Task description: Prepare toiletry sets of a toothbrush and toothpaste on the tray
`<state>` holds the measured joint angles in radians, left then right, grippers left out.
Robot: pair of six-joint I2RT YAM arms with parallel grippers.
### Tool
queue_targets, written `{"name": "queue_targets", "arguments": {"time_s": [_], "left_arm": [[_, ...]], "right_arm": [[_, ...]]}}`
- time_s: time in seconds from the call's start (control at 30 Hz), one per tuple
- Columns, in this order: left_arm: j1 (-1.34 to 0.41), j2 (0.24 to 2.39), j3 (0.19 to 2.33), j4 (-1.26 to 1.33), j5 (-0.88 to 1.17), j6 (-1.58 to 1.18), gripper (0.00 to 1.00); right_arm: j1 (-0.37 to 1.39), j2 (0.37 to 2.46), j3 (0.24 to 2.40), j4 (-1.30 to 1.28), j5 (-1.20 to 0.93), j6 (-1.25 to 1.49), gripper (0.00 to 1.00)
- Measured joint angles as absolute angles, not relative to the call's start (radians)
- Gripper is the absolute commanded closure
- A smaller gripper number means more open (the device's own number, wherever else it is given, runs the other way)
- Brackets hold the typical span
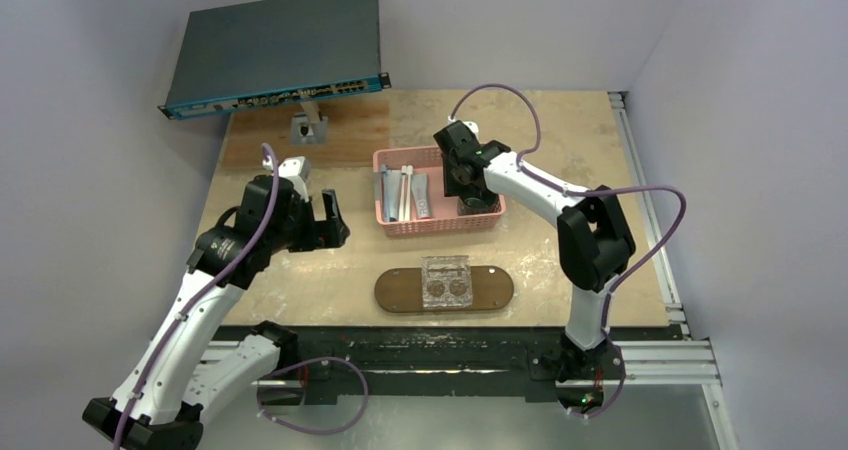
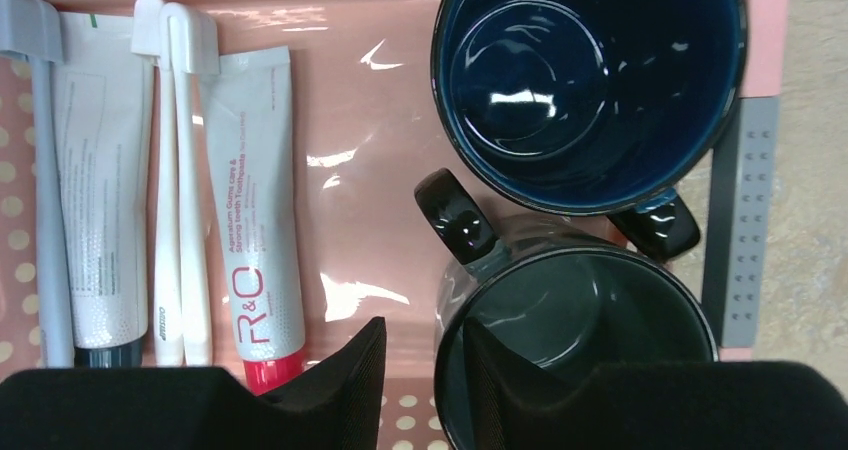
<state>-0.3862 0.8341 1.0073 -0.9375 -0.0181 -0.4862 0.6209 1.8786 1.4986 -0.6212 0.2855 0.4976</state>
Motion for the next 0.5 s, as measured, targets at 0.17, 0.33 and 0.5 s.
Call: {"name": "queue_targets", "arguments": {"time_s": [0.17,0.33,0.5], "left_arm": [[-0.384,0.834,1.008,-0.937,-0.012,-0.486,0.00],[-0.379,0.834,1.007,-0.937,-0.011,-0.487,0.00],[-0.377,0.834,1.007,-0.937,-0.011,-0.486,0.00]], "right_arm": [[0.619,1.909,1.499,-0.614,0.270,0.498,0.66],[0.614,1.927,1.499,-0.612,0.266,0.498,0.73],[0.606,1.930,1.499,-0.611,0.258,0.497,0.85]]}}
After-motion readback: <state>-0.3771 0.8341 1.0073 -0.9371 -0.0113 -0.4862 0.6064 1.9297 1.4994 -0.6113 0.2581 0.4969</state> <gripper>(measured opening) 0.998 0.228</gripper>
